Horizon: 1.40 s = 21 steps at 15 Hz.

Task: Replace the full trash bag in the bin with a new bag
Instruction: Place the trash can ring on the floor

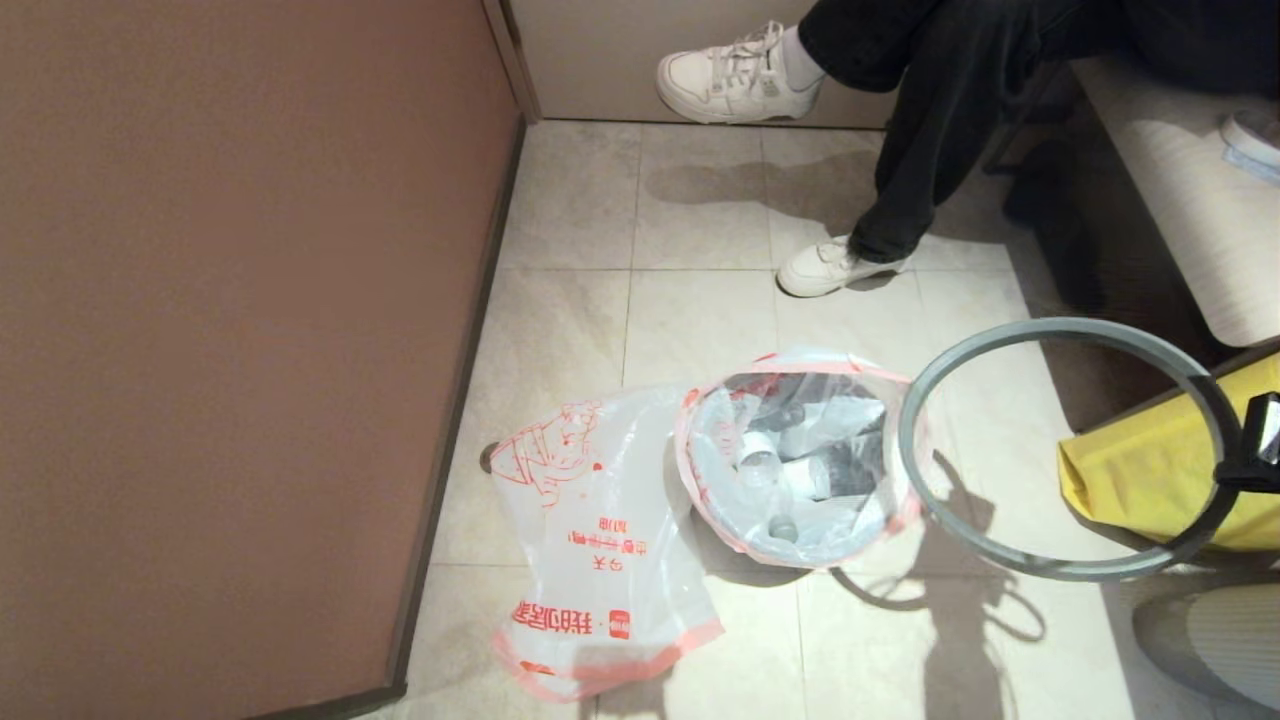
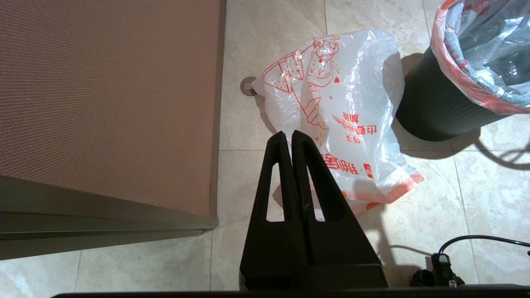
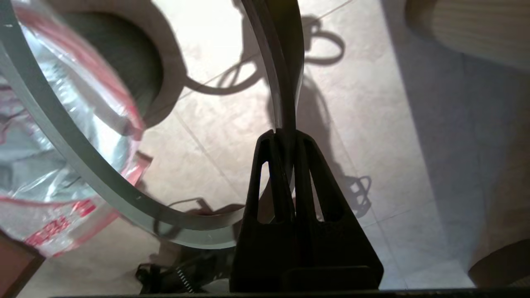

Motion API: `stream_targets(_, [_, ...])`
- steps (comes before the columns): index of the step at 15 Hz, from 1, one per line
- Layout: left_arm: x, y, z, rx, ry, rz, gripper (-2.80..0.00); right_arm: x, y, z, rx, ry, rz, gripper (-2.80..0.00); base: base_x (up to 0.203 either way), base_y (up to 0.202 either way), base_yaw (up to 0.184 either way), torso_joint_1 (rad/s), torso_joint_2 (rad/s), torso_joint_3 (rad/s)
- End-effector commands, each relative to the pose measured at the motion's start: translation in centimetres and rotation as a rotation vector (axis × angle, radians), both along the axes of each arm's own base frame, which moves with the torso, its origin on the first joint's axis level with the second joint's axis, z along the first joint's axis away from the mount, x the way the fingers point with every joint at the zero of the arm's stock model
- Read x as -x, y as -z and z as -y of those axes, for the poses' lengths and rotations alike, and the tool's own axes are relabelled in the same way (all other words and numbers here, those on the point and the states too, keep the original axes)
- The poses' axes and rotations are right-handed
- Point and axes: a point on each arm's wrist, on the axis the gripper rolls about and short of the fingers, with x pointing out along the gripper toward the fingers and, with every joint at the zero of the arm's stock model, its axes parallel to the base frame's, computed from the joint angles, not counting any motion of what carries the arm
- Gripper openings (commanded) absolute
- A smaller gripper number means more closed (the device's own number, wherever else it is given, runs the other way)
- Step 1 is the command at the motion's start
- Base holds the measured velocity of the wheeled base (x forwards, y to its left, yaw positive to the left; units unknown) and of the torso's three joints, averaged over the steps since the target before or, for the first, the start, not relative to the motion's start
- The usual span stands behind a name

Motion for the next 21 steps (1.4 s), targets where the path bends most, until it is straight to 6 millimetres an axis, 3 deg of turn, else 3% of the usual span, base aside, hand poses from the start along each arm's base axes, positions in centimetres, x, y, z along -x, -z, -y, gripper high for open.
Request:
stream_targets(1, [0.0, 0.0, 0.0, 0.000, 0.000, -0.001, -2.80, -1.7, 2.1, 4.1, -0.019, 0.038, -0.065, -2.80, 0.000, 0.000, 0.000, 0.000, 0.00, 0.000])
stream_targets(5, [0.0, 0.0, 0.0, 0.000, 0.000, -0.001, -2.80, -4.8, 4.8, 9.1, -0.052, 0.034, -0.079, -2.80, 0.000, 0.000, 0.000, 0.000, 0.00, 0.000])
stream_targets(9, [0.0, 0.0, 0.0, 0.000, 0.000, -0.001, -2.80, -7.5, 8.9, 11.0, -0.047, -0.055, -0.146, -2.80, 0.000, 0.000, 0.000, 0.000, 0.00, 0.000])
stream_targets(18, [0.0, 0.0, 0.0, 0.000, 0.000, -0.001, -2.80, -13.1, 21.4, 12.3, 0.035, -0.482, -0.213, -2.80, 0.000, 0.000, 0.000, 0.000, 0.00, 0.000])
stream_targets(21, [0.0, 0.0, 0.0, 0.000, 0.000, -0.001, -2.80, -14.6, 23.6, 12.0, 0.073, -0.579, -0.128, -2.80, 0.000, 0.000, 0.000, 0.000, 0.00, 0.000])
